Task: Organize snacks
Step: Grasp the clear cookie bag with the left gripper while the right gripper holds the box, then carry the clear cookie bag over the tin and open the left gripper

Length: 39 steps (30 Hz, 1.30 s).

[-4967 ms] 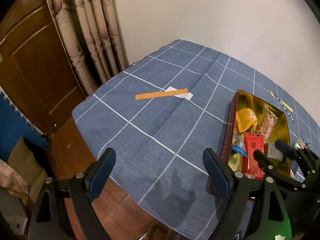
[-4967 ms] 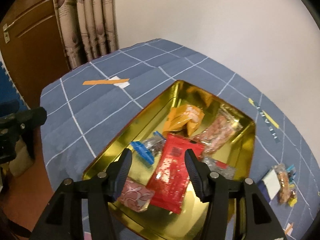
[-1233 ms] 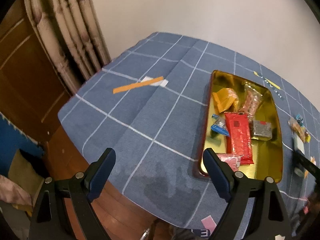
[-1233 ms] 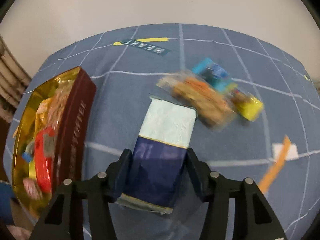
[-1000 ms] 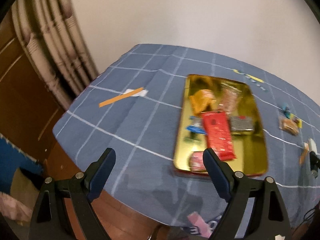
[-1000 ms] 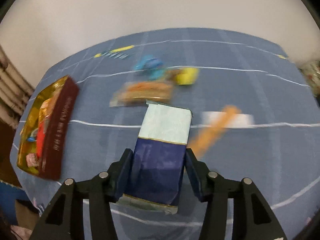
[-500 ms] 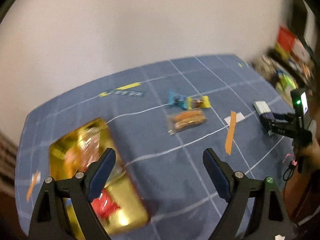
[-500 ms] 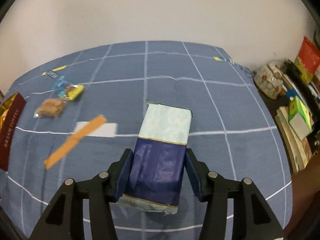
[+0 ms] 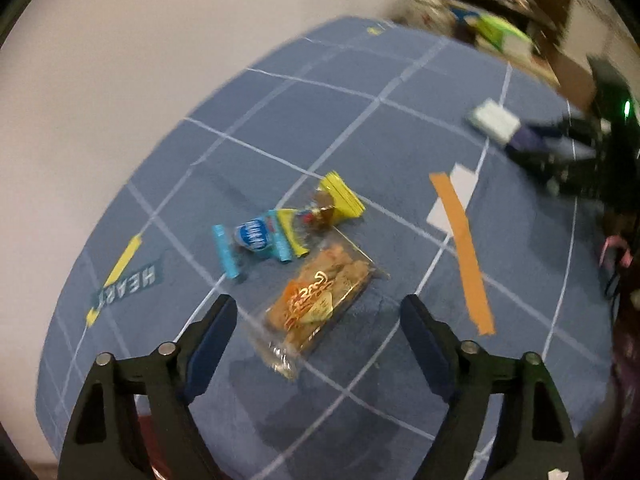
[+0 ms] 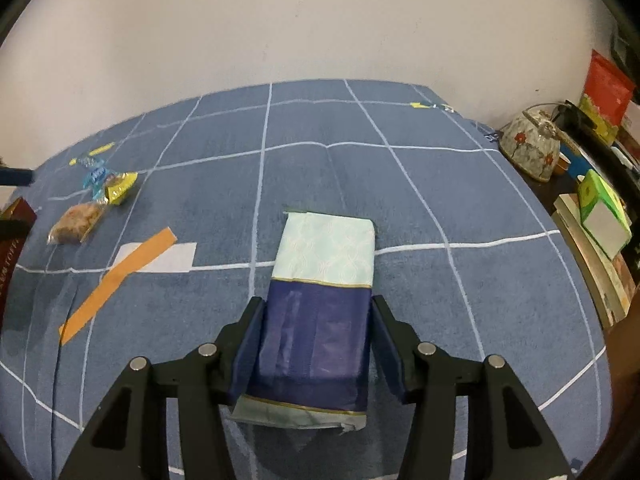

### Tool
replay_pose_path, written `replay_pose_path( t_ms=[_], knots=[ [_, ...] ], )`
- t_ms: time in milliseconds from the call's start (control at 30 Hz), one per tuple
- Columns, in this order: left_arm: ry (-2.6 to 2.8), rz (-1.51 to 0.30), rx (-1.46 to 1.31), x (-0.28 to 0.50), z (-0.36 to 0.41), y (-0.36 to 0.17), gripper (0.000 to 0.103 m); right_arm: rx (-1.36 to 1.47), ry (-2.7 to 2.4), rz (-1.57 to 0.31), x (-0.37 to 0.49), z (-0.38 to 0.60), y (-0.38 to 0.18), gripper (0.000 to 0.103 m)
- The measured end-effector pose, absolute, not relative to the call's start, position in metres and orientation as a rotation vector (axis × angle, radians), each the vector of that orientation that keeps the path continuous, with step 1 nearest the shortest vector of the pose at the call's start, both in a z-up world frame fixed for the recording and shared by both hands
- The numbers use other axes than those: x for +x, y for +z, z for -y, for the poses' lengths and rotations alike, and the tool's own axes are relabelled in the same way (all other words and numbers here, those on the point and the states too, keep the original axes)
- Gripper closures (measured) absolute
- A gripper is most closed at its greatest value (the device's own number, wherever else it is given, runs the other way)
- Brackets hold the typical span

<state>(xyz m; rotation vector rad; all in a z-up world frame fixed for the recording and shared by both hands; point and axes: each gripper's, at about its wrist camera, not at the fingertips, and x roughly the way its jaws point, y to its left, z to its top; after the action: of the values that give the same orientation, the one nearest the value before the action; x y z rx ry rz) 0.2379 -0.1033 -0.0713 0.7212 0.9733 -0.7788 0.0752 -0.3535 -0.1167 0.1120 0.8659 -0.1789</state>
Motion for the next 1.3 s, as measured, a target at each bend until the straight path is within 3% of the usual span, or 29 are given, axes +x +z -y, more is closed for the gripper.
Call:
replay_pose_path(
  t_ms=[200, 300, 333, 400, 567, 800, 1300],
  knots=[
    [-0.854, -1.061, 0.783, 0.263, 0.114, -0.098, 0.031, 0.156, -0.168, -0.852, 0.073, 0.357, -0.116, 0.047],
    [-0.895, -1.145, 0.672, 0.277, 0.112, -0.103, 0.047, 0.166, -0.162, -0.847, 0.075, 0.357, -0.116, 0.044],
    [-0.875, -1.148, 0.652, 0.278, 0.11, -0.102, 0.06, 0.162, -0.161, -0.849, 0.075, 0.356, -0.116, 0.044],
    [-0.776, -1.14, 0.638, 0.274, 0.109, -0.1, 0.064, 0.162, -0.16, -0.849, 0.075, 0.356, -0.116, 0.043],
    [-0.644, -1.132, 0.511, 0.239, 0.097, -0.082, 0.064, 0.11, -0.184, -0.864, 0.078, 0.348, -0.116, 0.043],
    [-0.541, -1.163, 0.124, 0.192, 0.058, -0.03, 0.064, 0.101, -0.188, -0.865, 0.078, 0.347, -0.116, 0.043],
    [-0.233, -1.103, -0.135, 0.132, -0.071, 0.017, 0.064, 0.096, -0.188, -0.863, 0.078, 0.346, -0.116, 0.044]
  ],
)
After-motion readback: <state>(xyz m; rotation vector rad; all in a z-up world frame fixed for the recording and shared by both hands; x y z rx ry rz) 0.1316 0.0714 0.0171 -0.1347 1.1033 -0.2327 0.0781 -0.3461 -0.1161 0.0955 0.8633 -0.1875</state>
